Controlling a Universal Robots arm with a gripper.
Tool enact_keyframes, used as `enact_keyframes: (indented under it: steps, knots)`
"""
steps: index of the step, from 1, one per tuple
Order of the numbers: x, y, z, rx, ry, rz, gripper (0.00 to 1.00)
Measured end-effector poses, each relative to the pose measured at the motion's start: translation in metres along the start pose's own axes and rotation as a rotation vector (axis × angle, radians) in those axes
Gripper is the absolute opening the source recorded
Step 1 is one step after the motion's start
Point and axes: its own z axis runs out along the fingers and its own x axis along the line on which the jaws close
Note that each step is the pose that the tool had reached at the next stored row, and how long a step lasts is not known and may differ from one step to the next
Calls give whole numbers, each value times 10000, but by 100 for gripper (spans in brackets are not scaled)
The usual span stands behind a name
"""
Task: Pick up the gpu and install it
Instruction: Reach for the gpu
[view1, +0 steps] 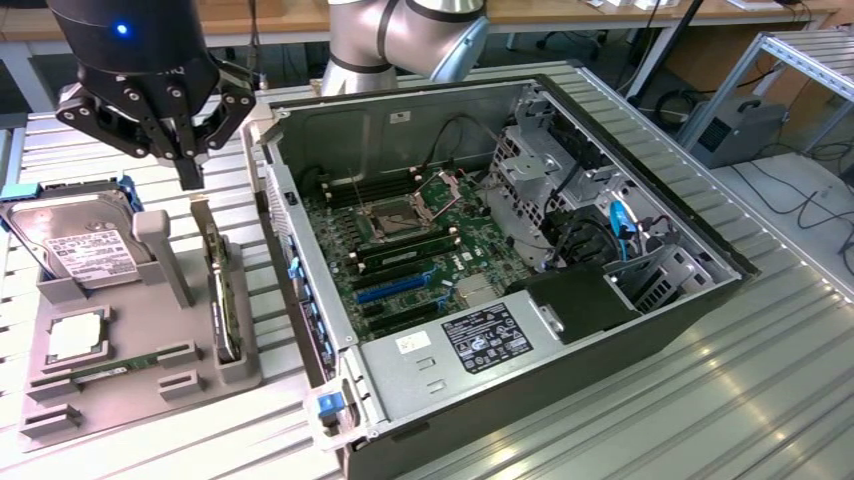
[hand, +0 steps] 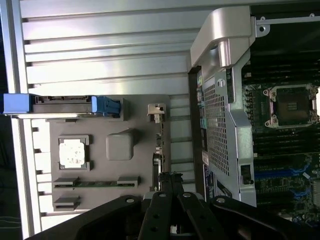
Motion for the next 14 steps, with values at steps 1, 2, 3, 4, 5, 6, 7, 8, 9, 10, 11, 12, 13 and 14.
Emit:
enact_keyframes:
  steps: [1,2,3,4,5,6,7,8,9,10,11,12,13,14]
  knots:
    - [4,0,0,0,1,1,11]
    - [7,0,1,0,0,1,11]
    - [10,-1,1,0,0,0,11]
    - [13,-1,2,0,0,0,11]
    - [17,-1,2,0,0,1,11]
    - [20,-1,3,0,0,0,11]
    - [23,-2,3,0,0,0,11]
    - [25,-2,3,0,0,0,11]
    - [27,-2,4,0,0,0,11]
    - [30,-2,4,-1,0,0,11]
    - [32,-3,4,0,0,1,11]
    - [35,-3,4,0,0,1,11]
    - [37,-3,5,0,0,0,11]
    - [39,-3,5,0,0,0,11]
